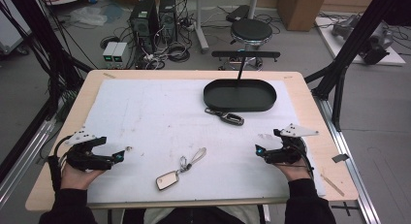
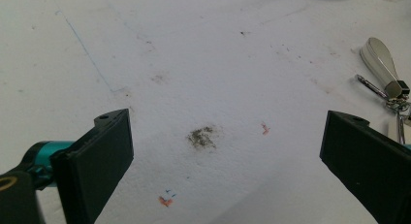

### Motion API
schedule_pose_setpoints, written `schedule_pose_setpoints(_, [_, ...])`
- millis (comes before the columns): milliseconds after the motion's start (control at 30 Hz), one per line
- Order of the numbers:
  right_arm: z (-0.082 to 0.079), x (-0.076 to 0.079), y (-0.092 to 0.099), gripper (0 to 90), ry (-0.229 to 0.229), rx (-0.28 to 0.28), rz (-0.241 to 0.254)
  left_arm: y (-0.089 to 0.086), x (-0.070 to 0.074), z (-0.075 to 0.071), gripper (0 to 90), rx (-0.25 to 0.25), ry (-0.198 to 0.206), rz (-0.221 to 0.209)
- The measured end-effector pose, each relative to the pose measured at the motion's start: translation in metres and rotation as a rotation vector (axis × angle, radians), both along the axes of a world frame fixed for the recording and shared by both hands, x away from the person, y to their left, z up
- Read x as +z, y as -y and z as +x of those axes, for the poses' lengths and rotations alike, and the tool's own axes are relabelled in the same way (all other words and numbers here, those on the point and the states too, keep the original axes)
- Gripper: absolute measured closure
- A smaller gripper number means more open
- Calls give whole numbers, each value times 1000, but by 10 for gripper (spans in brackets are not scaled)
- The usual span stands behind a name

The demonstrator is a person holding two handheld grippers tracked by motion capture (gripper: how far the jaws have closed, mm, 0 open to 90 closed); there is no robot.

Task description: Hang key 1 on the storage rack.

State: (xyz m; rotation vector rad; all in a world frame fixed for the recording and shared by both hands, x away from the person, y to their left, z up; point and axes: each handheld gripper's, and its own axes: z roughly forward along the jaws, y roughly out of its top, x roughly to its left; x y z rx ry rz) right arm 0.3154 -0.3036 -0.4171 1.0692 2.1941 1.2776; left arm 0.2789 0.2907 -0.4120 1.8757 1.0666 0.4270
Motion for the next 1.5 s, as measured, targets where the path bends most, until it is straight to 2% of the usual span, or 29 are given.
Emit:
schedule_pose_setpoints(167, [1, -2, -2, 8, -1, 2, 3, 5, 0, 0, 54, -3, -6, 10])
schedule_pose_setpoints(333, [6, -5, -6, 8, -11, 15, -19, 17, 1, 3, 54, -32, -17, 31])
schedule_pose_setpoints(500, [6, -6, -7, 8, -17, 21, -17, 25, 5, 2, 54, -47, -22, 39])
schedule_pose_setpoints(867, [7, -7, -7, 8, -18, 11, -31, 44, 9, 5, 54, -77, -25, 59])
schedule_pose_setpoints(967, [7, -8, -8, 8, -16, 8, -50, 49, 11, 4, 54, -84, -22, 66])
schedule_pose_setpoints(1067, [7, -10, -9, 8, -21, 13, -64, 56, 14, 4, 54, -89, -17, 75])
schedule_pose_setpoints(1267, [7, -10, -10, 8, -24, 17, -65, 75, 18, 5, 54, -135, -14, 97])
schedule_pose_setpoints(1500, [7, -10, -10, 8, -28, 17, -63, 98, 17, 10, 54, -163, -42, 126])
